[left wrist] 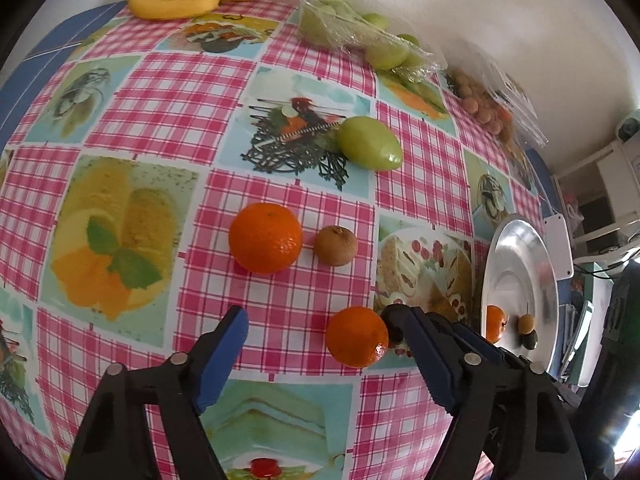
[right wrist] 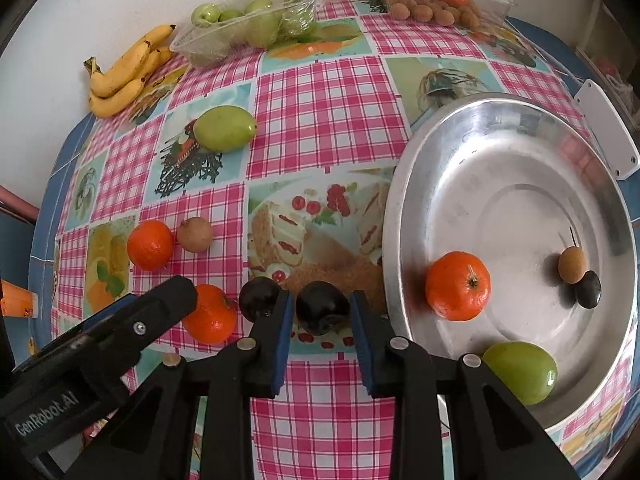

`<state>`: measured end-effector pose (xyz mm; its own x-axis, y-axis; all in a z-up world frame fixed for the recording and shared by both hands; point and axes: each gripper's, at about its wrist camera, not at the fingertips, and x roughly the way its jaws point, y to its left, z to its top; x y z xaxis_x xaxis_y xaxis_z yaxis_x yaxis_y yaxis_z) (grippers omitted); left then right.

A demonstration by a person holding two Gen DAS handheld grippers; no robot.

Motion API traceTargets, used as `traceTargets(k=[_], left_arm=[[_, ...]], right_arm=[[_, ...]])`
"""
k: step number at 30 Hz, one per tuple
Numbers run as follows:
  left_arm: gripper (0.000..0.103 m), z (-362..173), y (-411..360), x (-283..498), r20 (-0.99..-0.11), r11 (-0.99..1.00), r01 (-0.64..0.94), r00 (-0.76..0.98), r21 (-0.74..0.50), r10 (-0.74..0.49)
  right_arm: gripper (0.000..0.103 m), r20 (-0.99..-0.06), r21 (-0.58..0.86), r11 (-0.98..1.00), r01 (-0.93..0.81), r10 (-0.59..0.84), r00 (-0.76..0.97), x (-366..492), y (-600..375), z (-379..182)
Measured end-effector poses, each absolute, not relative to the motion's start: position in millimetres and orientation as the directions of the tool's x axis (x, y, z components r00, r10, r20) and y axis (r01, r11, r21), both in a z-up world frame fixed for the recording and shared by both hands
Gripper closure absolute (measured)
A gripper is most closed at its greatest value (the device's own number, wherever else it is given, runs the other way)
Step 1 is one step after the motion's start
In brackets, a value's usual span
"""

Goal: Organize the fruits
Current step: 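Grasp a black plum with the right tool while the left tool grasps an orange tangerine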

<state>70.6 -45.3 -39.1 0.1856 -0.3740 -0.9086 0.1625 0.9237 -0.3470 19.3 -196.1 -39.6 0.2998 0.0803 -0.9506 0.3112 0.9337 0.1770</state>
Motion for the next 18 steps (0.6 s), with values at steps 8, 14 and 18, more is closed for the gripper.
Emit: traceTargets(k=[8, 14, 18], left_arm=[[0.031, -41, -50, 70, -0.91, 0.923, 0.164, 0.173, -0.349, -0.376], [0.043, -43, -57, 69, -0.91, 0.92, 0.163, 0.165, -0.355, -0.381], [0.05, -46, -57, 68, -0.904, 0.913, 0.154, 0.149, -0.378, -0.4]], right_arm=[[0.074, -0.953, 0.164, 0.94, 0.299, 0.072, 0.295, 23, -194, -41], [0.074, -0.953, 0.168, 0.941, 0.295, 0.078, 0.293, 20, -195, -40], [0.074, -0.954, 0.167, 0.942, 0.292, 0.08, 0.29, 18, -195, -39]])
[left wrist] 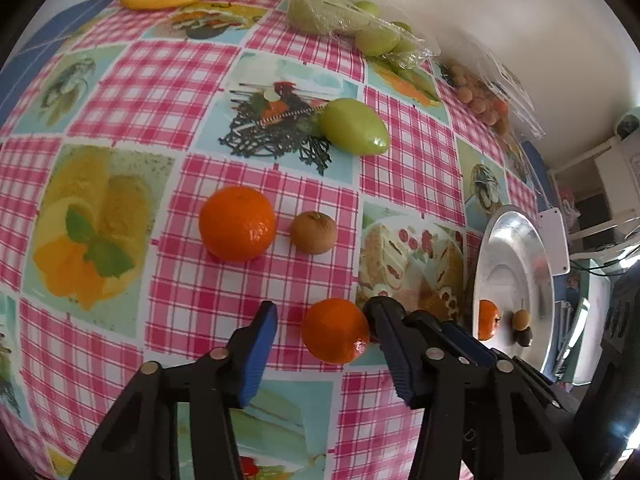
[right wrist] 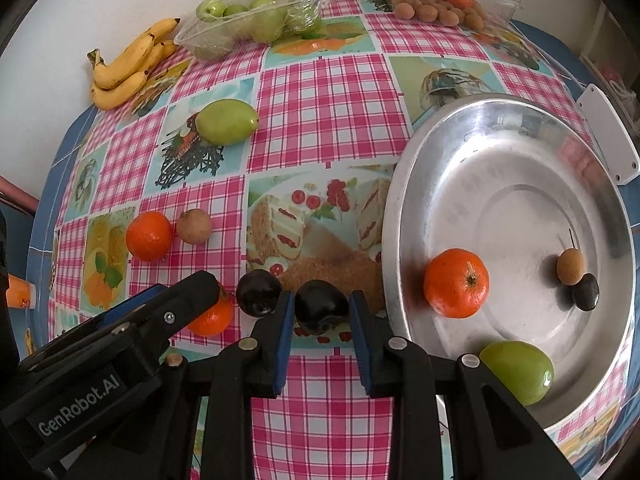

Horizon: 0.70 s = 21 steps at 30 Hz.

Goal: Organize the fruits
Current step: 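Grasp a black plum with the right tool while the left tool grasps an orange tangerine, then carry the plum over the steel bowl with the right tool while the left tool carries the tangerine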

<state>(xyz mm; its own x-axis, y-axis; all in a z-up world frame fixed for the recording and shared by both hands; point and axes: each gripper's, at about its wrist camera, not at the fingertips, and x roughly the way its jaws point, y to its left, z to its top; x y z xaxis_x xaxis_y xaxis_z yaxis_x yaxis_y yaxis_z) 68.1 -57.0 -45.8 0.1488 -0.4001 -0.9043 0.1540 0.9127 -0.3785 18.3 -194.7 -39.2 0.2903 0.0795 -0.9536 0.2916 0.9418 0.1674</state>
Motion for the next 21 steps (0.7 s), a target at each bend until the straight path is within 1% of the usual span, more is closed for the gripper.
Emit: traceTargets(k=[6, 7, 14, 21], left_arm=[[0.061, -49, -56, 67, -0.894, 0.902, 0.137, 0.134, -0.41, -0.427], [0.064, -49, -56, 67, -0.892, 0.9, 0.136, 0.133, -0.415, -0.432], [0.066, -46, -53, 66, -0.894, 0.904, 0.13, 0.146, -0.407, -0.424], [0.066, -31, -42, 68, -0.883, 0.902, 0.124, 0.188, -0.413, -0.43]], right_arm=[[0.074, -0.955, 0.164, 0.943, 0.289, 0.078, 0.288, 18, -194, -40], [0.074, -0.955, 0.164, 0.944, 0.288, 0.078, 0.287, 18, -194, -40], [0.074, -0.954, 0.168, 0.943, 0.288, 0.082, 0.287, 18, -194, -40], [0.074, -0.945, 0.192, 0.937, 0.29, 0.097, 0.313, 15, -196, -30]])
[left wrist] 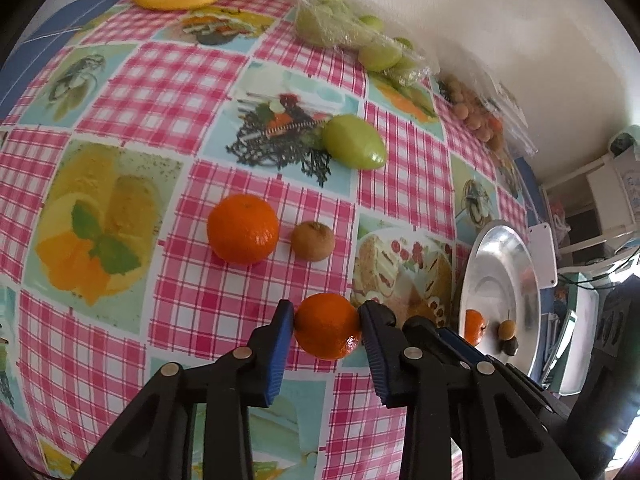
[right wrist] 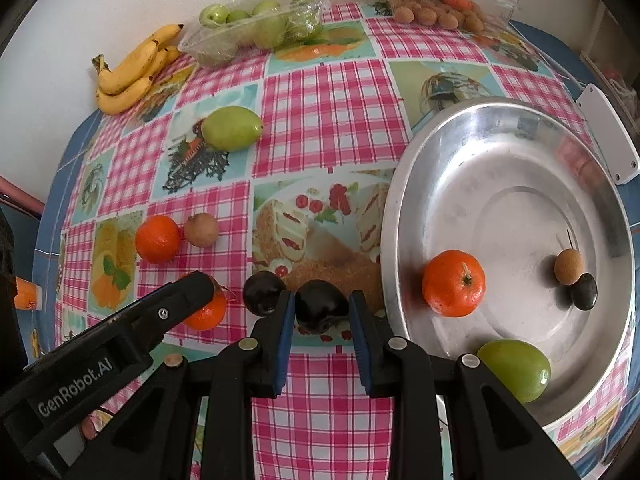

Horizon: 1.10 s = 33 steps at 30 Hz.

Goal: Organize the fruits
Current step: 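Carry the plum over the steel bowl with the right tool while the left tool carries the tangerine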

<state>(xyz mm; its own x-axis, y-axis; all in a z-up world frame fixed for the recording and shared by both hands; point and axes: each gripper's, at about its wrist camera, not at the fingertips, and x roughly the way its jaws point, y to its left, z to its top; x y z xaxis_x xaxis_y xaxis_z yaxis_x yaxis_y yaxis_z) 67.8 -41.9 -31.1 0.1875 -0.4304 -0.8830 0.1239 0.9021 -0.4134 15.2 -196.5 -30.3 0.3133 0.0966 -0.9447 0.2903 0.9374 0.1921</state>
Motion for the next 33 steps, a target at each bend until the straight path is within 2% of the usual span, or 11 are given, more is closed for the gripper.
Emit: traceTargets(k=[9, 17, 33], left_arm=[[0.066, -3, -31, 68, -0.861, 0.904, 0.126, 0.273, -0.409, -0.428], [0.066, 6, -32, 67, -0.859, 0.911, 0.129, 0.304, -0.391, -0.411], [0.066, 15, -84, 47, -0.855, 0.9, 0.245, 0.3, -0.36, -0.423]], right_arm=[[0.074, -0.907, 0.22, 0.938, 0.267, 0.096, 0.409, 9, -194, 5], [0.074, -0.906, 0.214, 0.94, 0.266, 0.089, 0.414, 7, -193, 9], [0.074, -0.922, 0.171, 0.87, 0.463, -0.024, 0.386, -20, -269, 8]])
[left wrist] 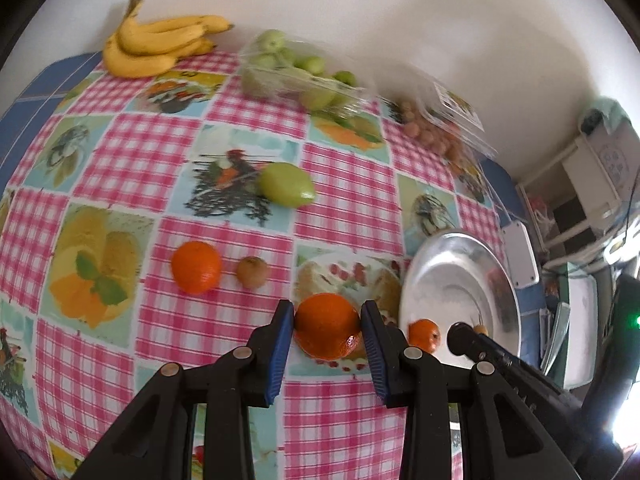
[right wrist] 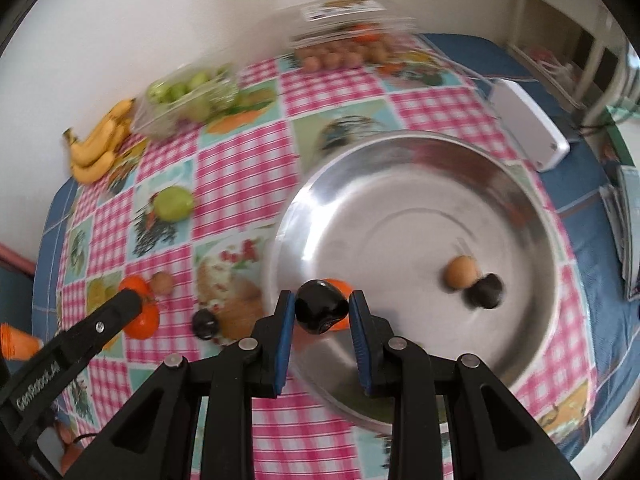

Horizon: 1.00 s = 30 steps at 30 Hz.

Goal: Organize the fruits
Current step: 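Carry the plum over the steel bowl with the right tool while the left tool carries the tangerine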

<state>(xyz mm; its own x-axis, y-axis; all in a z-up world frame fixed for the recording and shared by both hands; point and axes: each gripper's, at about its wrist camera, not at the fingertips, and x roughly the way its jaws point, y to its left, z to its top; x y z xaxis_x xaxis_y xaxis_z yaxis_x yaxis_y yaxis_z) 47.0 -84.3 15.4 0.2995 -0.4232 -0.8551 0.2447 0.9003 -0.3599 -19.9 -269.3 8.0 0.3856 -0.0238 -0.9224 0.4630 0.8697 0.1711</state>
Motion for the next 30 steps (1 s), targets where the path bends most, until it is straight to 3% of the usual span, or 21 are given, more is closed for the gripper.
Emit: traceTargets(k=[17, 30], left_arm=[[0.066, 11, -173, 4, -0.861, 0.829, 0.471, 0.238, -0.302, -0.449], [0.066, -6, -177, 6, -0.868, 0.821, 0.472, 0.201, -0.321, -0.455]], right_arm=[[0.074, -0.928, 0.214, 0.787, 0.578, -0.022, 0.372, -48, -327, 1], [0.074, -0.947, 0.211, 0.774, 0.597, 0.011, 0.321, -45, -326, -20]])
